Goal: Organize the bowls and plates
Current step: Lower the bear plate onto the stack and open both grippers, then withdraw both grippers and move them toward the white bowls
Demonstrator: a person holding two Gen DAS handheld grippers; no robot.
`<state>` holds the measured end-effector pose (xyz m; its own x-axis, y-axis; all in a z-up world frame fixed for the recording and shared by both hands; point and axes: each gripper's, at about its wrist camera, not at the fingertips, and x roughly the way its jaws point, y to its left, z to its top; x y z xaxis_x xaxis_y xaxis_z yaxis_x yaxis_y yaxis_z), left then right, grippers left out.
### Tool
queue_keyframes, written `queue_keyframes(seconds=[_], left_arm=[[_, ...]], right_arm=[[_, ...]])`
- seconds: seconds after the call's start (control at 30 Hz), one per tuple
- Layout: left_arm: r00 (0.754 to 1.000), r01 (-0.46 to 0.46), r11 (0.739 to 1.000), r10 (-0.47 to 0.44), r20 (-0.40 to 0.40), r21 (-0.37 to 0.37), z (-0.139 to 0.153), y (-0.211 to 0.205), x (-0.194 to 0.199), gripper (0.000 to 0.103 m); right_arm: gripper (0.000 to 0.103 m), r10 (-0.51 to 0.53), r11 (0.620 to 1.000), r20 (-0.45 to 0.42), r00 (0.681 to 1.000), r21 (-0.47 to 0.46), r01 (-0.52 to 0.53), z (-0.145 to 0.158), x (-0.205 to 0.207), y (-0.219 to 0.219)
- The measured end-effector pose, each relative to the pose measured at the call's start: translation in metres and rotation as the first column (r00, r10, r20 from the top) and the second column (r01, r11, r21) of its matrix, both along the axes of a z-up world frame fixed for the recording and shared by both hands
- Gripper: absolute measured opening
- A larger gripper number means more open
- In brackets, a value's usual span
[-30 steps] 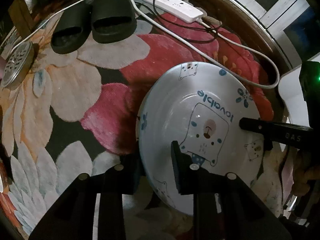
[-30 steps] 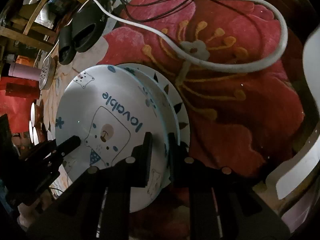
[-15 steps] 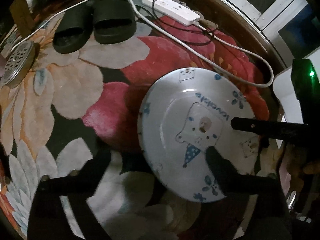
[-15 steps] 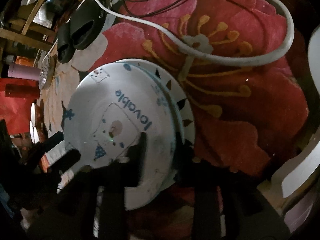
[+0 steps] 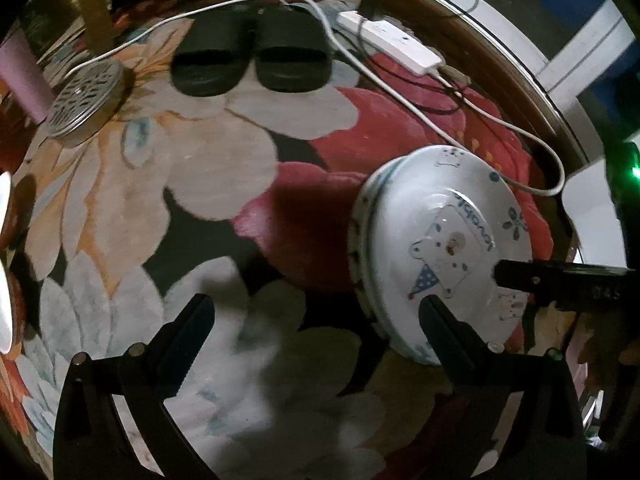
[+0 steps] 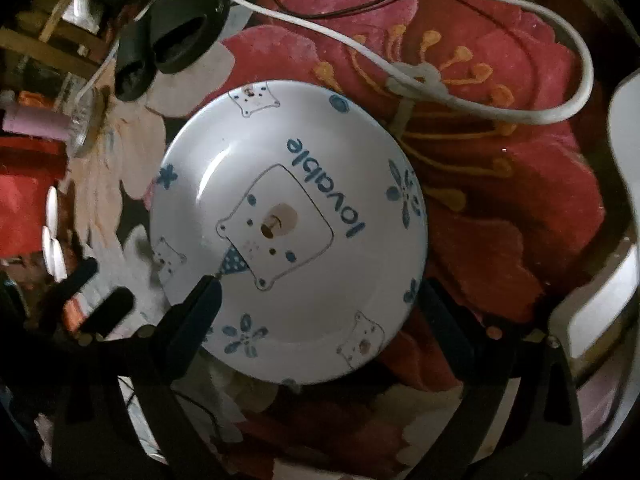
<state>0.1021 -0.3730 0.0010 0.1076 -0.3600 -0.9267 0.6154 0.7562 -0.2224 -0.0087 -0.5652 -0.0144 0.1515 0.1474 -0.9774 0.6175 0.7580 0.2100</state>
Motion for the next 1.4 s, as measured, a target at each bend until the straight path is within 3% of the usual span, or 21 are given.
queue_keyframes(seconds=[0.17, 0.33, 1.03, 1.4], left_arm=[[1.0, -0.028, 1.0, 0.028, 0.008, 0.008, 0.0, 0.017, 0.004, 0.102], [0.998, -0.056, 0.998, 0.056, 0.016, 0.016, 0.001, 0.036, 0.009, 0.102], [0.976, -0.216, 0.975, 0.215, 0.025, 0.051, 0.0, 0.151, 0.03, 0.102], [0.943, -0.333, 0.941, 0.332, 0.028, 0.06, -0.004, 0.227, 0.039, 0.102]], right_arm=[[0.1, 0.002, 0.991, -0.012, 1.0, -0.134, -0.004, 0.016, -0.001, 0.011], [0.103, 0.073, 0.971, 0.058, 0.996, -0.232, -0.057, 0.038, 0.015, 0.027], [0.103, 0.269, 0.954, 0.099, 0.958, -0.162, -0.252, 0.031, 0.068, 0.129], [0.103, 0.372, 0.924, 0.088, 0.924, -0.127, -0.36, 0.02, 0.094, 0.189]])
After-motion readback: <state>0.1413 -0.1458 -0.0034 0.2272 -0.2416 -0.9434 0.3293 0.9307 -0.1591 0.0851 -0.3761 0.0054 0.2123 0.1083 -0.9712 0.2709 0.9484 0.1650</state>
